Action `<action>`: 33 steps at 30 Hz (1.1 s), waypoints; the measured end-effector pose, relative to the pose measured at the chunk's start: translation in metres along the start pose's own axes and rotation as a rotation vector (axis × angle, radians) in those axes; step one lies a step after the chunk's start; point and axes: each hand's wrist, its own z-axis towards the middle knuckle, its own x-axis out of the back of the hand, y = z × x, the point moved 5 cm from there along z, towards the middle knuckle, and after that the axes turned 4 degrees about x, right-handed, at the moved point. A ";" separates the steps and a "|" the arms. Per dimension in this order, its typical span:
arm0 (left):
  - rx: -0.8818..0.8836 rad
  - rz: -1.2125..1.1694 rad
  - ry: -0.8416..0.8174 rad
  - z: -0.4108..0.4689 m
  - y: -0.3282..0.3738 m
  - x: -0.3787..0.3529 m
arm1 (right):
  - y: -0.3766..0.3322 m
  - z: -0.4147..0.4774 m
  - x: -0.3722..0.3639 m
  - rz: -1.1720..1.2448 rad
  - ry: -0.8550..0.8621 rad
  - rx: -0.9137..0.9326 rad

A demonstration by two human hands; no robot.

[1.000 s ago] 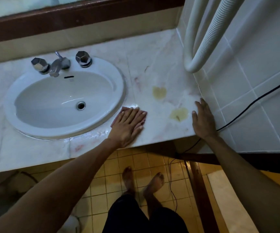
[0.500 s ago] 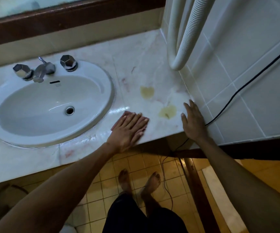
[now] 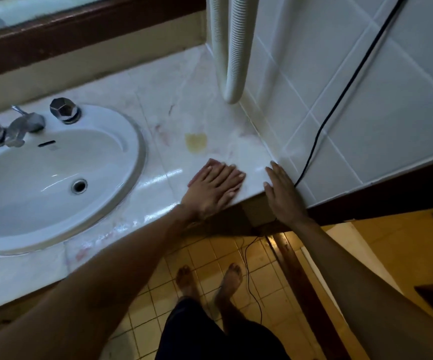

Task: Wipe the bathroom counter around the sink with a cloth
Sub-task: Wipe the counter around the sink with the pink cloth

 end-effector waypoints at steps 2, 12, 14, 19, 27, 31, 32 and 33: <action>-0.055 0.058 -0.041 -0.015 -0.029 0.004 | 0.000 -0.001 0.001 0.025 0.005 0.005; 0.198 -0.030 0.007 0.043 0.032 -0.007 | 0.000 -0.011 0.003 0.008 0.009 -0.034; 0.038 0.001 -0.036 0.022 0.036 -0.011 | 0.000 -0.011 0.004 0.004 0.000 -0.034; -0.013 0.047 -0.035 -0.011 -0.024 0.004 | -0.002 -0.012 0.005 0.043 0.017 -0.022; 0.360 -0.163 0.032 0.116 -0.011 0.019 | -0.005 -0.011 0.010 0.080 0.003 -0.057; 0.440 -0.228 0.035 0.149 0.000 0.020 | -0.003 -0.009 0.013 0.072 0.007 -0.054; 0.413 -0.225 0.040 0.147 0.005 0.018 | -0.003 -0.009 0.013 0.074 0.014 -0.054; 0.360 -0.210 0.047 0.141 0.013 0.015 | -0.003 -0.009 0.012 0.074 0.020 -0.053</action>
